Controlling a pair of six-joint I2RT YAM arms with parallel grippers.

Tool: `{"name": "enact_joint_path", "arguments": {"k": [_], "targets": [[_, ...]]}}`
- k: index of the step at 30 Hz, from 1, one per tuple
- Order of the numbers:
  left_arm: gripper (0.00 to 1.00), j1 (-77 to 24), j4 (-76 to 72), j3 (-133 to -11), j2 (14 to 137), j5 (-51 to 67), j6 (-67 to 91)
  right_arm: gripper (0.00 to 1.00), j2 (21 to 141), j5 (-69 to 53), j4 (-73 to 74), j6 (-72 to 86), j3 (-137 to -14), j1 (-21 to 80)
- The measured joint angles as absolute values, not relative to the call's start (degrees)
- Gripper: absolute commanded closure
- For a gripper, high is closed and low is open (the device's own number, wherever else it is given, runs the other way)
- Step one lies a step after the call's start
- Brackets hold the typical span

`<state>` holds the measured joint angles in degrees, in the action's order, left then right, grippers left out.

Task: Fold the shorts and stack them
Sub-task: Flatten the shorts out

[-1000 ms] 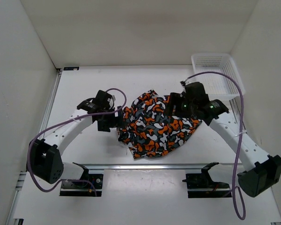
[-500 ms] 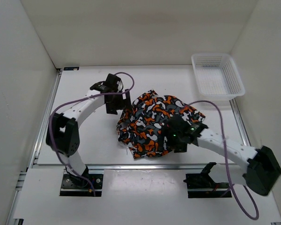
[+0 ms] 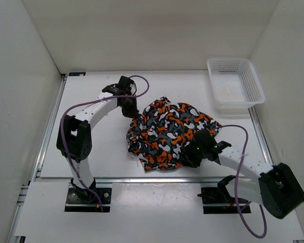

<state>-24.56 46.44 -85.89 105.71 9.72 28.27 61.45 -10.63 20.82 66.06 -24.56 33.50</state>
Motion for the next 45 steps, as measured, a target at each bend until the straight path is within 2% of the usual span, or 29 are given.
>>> {"name": "enact_joint_path", "arguments": {"k": [1,2,6,9,16,20,23,24,25,26,27,29,32,33,36,37,39,40,45], "targets": [[0.9,-24.5,46.6,-85.9,105.0,9.7,28.3,0.9,64.6,-10.6,19.9,65.1,-25.5,33.5],[0.9,-24.3,46.7,-85.9,104.3,9.7,28.3,0.99,66.9,-10.5,19.7,64.2,-26.8,33.5],[0.9,-21.5,48.5,-86.4,99.9,10.6,27.9,1.0,74.7,-6.9,23.4,58.7,-40.9,33.5],[0.9,-16.0,51.7,-89.4,96.7,12.1,26.9,1.0,77.4,-2.9,27.4,52.2,-57.0,32.9],[0.9,-1.1,58.4,-107.5,86.9,13.4,25.7,1.0,83.6,-1.1,35.0,37.8,-97.2,29.9],[0.9,-0.2,59.9,-111.7,77.3,15.0,25.3,1.0,83.6,-1.7,36.9,33.1,-107.5,29.5],[0.9,-1.9,58.8,-106.5,69.8,17.5,26.6,1.0,85.8,-3.5,37.5,30.9,-111.2,26.2],[0.78,-3.3,58.1,-103.0,67.0,18.4,27.5,0.66,87.7,-4.1,37.7,30.4,-112.6,24.3],[0.26,-5.7,55.9,-97.9,64.2,19.8,29.2,0.4,90.5,-4.7,37.7,30.2,-114.4,22.4],[0.08,-7.3,54.7,-93.8,62.3,20.8,29.9,0.28,93.7,-5.2,37.6,30.1,-116.8,20.4],[0.0,-9.7,53.7,-89.4,60.8,21.6,31.4,0.17,97.9,-6.3,38.1,29.9,-120.1,18.6],[0.0,-14.0,53.6,-82.7,59.8,21.9,33.0,0.12,106.8,-8.1,38.2,30.0,-124.8,15.2],[0.0,-15.3,55.5,-80.3,62.8,20.7,33.0,0.12,112.6,-8.2,40.0,30.3,-119.7,12.2],[0.05,-14.6,55.8,-80.3,63.6,19.6,32.6,0.12,112.7,-8.1,40.6,30.5,-115.5,11.8],[0.34,-11.4,57.0,-80.6,65.1,15.3,31.4,0.16,109.7,-7.0,42.1,30.5,-104.0,12.7],[0.55,-10.2,57.1,-80.6,65.5,14.3,31.1,0.16,107.4,-6.1,42.0,30.4,-99.3,13.9],[0.61,-7.6,57.2,-80.4,66.8,12.4,30.5,0.16,101.6,-5.0,41.7,30.4,-90.8,16.7],[0.61,-6.2,57.1,-79.8,67.7,11.6,30.1,0.16,97.9,-4.6,41.2,30.4,-86.1,18.6],[0.08,2.3,56.4,-72.5,74.8,9.9,30.9,0.15,80.4,-5.8,36.9,34.6,-65.5,30.0]]}}
